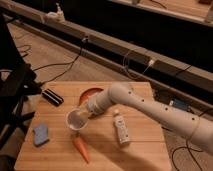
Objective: Place the ceramic cup in the ceramic bowl
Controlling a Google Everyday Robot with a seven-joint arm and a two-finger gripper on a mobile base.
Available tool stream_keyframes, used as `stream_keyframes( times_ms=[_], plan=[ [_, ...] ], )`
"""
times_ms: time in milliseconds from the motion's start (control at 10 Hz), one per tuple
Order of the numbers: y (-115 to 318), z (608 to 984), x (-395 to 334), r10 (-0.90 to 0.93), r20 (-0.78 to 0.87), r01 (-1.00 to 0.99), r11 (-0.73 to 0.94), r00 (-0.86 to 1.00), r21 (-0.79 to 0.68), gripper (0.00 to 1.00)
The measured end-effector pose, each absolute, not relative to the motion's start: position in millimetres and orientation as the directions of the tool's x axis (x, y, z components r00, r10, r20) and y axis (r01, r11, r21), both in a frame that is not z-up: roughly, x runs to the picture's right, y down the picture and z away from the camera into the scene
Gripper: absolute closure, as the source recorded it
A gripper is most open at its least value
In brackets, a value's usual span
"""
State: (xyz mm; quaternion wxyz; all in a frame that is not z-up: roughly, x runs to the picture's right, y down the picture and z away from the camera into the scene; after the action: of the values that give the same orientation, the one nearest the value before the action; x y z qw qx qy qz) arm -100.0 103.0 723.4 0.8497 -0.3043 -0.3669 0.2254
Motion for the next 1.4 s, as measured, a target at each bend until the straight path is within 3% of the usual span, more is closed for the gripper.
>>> stream_keyframes(
  times_ms=[600, 1100, 1400],
  plan=[
    [96.6, 729.4, -92.0, 0.608, 0.477, -0.19, 0.721, 0.634, -0.667, 1.0],
    [24.9, 756.2, -24.2, 0.568, 0.401, -0.322, 0.783, 0.718, -0.533, 1.0],
    [-11.7, 770.3, 10.0, 0.646, 0.395, -0.408, 0.74, 0.653, -0.535, 1.0]
  ],
)
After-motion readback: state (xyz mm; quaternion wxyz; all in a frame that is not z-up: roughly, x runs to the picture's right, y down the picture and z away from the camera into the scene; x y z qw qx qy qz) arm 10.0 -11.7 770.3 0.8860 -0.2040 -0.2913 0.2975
